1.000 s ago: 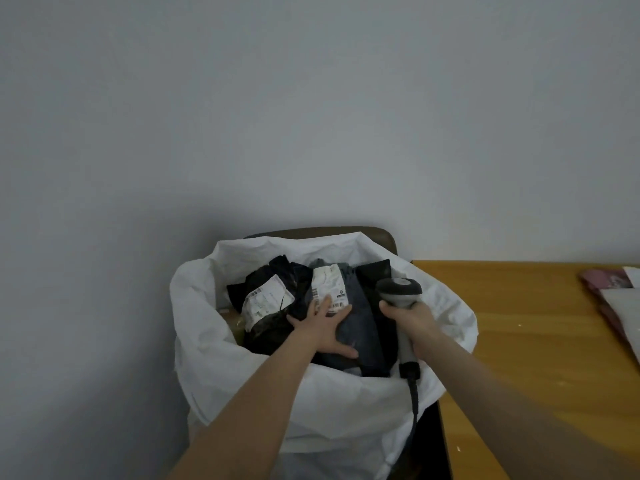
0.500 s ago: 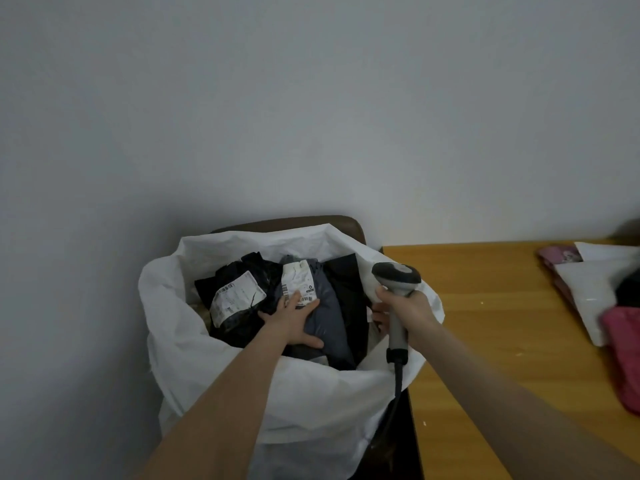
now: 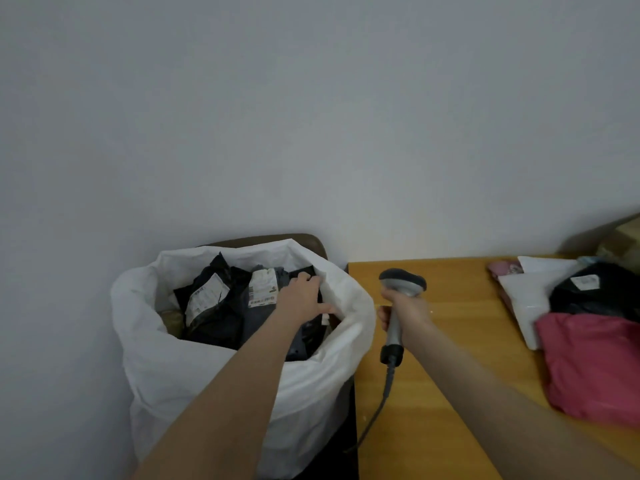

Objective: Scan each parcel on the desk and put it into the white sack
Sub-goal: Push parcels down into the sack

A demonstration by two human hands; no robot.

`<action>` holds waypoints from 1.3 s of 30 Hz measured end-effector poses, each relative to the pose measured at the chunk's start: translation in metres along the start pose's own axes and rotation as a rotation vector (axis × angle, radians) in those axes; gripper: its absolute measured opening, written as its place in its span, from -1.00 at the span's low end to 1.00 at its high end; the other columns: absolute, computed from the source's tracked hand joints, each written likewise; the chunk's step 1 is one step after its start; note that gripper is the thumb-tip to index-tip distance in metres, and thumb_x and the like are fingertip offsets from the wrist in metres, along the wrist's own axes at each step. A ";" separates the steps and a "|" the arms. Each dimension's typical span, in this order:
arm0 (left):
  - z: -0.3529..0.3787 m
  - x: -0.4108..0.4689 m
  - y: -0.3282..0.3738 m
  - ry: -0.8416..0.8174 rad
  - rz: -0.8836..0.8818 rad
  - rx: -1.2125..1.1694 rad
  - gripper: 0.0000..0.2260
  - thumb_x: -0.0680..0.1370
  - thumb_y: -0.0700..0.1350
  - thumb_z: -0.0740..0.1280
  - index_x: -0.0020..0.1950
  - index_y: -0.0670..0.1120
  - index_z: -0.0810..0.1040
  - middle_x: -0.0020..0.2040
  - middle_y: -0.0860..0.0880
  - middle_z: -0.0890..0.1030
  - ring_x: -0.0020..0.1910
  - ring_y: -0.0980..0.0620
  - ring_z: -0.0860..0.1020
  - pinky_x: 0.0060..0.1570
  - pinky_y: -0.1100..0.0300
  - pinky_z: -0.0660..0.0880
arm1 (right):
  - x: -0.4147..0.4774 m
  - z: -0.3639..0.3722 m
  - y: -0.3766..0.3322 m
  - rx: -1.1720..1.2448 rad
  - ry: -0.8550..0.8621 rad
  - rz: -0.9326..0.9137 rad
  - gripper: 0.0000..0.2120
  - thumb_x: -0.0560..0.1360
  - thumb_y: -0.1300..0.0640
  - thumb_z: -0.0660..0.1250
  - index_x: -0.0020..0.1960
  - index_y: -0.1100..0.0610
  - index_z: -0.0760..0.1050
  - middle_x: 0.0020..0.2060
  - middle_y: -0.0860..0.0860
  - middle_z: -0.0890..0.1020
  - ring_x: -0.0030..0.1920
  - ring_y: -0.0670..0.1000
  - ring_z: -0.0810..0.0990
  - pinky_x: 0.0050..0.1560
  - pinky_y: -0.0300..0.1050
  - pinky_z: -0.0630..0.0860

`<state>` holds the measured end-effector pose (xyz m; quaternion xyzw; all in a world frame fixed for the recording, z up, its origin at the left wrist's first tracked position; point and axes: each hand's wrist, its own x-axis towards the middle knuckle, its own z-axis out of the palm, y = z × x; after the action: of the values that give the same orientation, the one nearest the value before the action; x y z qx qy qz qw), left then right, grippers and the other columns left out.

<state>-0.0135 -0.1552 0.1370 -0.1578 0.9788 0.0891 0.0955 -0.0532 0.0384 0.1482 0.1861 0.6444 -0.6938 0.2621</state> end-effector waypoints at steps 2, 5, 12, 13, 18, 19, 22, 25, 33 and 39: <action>-0.002 0.004 0.026 0.006 0.042 -0.020 -0.30 0.47 0.21 0.35 0.50 -0.07 0.23 0.42 -0.11 0.29 0.35 -0.10 0.34 0.22 -0.02 0.43 | -0.003 -0.021 0.000 0.015 0.023 0.002 -0.84 0.53 0.20 0.37 0.03 0.28 0.48 -0.47 0.15 0.51 -0.51 0.06 0.42 -0.46 -0.13 0.40; 0.003 0.011 0.057 -0.018 0.108 -0.019 -0.30 0.48 0.22 0.35 0.49 -0.08 0.23 0.43 -0.10 0.29 0.36 -0.10 0.34 0.22 -0.04 0.44 | -0.010 -0.048 0.003 0.037 0.083 -0.007 -0.85 0.53 0.20 0.37 0.01 0.28 0.50 -0.46 0.14 0.52 -0.51 0.05 0.43 -0.44 -0.12 0.40; 0.028 0.014 0.162 -0.128 0.275 -0.072 -0.30 0.49 0.23 0.32 0.51 -0.08 0.22 0.47 -0.11 0.24 0.42 -0.11 0.30 0.33 -0.03 0.34 | -0.028 -0.145 0.003 0.065 0.313 -0.009 -0.85 0.50 0.22 0.38 -0.02 0.30 0.50 -0.51 0.12 0.53 -0.53 0.02 0.45 -0.45 -0.14 0.42; 0.030 0.014 0.178 -0.137 0.298 -0.077 -0.30 0.49 0.23 0.32 0.51 -0.08 0.22 0.47 -0.12 0.25 0.42 -0.13 0.30 0.34 -0.02 0.33 | -0.029 -0.160 0.002 0.068 0.347 -0.014 -0.84 0.49 0.22 0.38 -0.02 0.30 0.50 -0.51 0.12 0.53 -0.54 0.02 0.45 -0.46 -0.15 0.42; 0.034 0.017 0.259 -0.187 0.393 -0.077 -0.31 0.50 0.21 0.32 0.52 -0.09 0.21 0.46 -0.15 0.27 0.40 -0.13 0.33 0.32 0.00 0.34 | -0.033 -0.230 -0.006 0.091 0.463 0.001 -0.87 0.45 0.25 0.39 -0.12 0.31 0.50 -0.55 0.12 0.54 -0.53 0.05 0.46 -0.44 -0.13 0.42; 0.036 0.019 0.274 -0.191 0.408 -0.082 -0.31 0.50 0.20 0.32 0.51 -0.09 0.22 0.45 -0.16 0.28 0.39 -0.13 0.34 0.32 0.02 0.34 | -0.031 -0.246 -0.008 0.095 0.480 0.002 -0.89 0.44 0.26 0.39 -0.16 0.30 0.49 -0.58 0.11 0.52 -0.54 0.06 0.45 -0.45 -0.13 0.40; 0.051 0.022 0.322 -0.222 0.425 -0.116 -0.35 0.50 0.17 0.34 0.48 -0.10 0.27 0.42 -0.19 0.30 0.38 -0.14 0.34 0.33 0.05 0.32 | -0.022 -0.296 -0.017 0.064 0.540 0.004 -0.88 0.45 0.25 0.40 -0.18 0.30 0.51 -0.51 0.14 0.53 -0.50 0.07 0.46 -0.40 -0.10 0.41; 0.069 0.029 0.372 -0.264 0.402 -0.191 -0.37 0.50 0.14 0.36 0.47 -0.11 0.29 0.40 -0.19 0.33 0.37 -0.12 0.35 0.28 0.08 0.33 | -0.005 -0.352 -0.025 0.022 0.583 0.010 -0.86 0.43 0.21 0.42 -0.21 0.29 0.53 -0.49 0.14 0.58 -0.49 0.08 0.49 -0.37 -0.09 0.44; 0.141 0.051 0.484 -0.376 0.199 -0.460 -0.44 0.46 0.03 0.45 0.36 -0.16 0.37 0.26 -0.10 0.50 0.25 -0.09 0.48 0.09 0.23 0.40 | 0.067 -0.462 -0.048 -0.067 0.525 0.030 -0.81 0.44 0.20 0.41 -0.33 0.24 0.53 -0.54 0.08 0.57 -0.48 0.06 0.53 -0.31 -0.06 0.54; 0.284 0.111 0.465 -0.384 -0.160 -0.894 0.27 -0.10 0.39 0.56 0.45 -0.18 0.25 0.32 -0.10 0.47 0.26 -0.08 0.49 0.23 -0.04 0.49 | 0.120 -0.482 -0.048 -0.156 0.411 0.034 -0.76 0.43 0.18 0.42 -0.39 0.22 0.54 -0.52 0.09 0.60 -0.45 0.08 0.57 -0.12 0.06 0.61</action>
<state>-0.2231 0.3052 -0.0936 -0.2387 0.7944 0.5201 0.2035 -0.2160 0.5029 0.0664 0.3135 0.7327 -0.5850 0.1506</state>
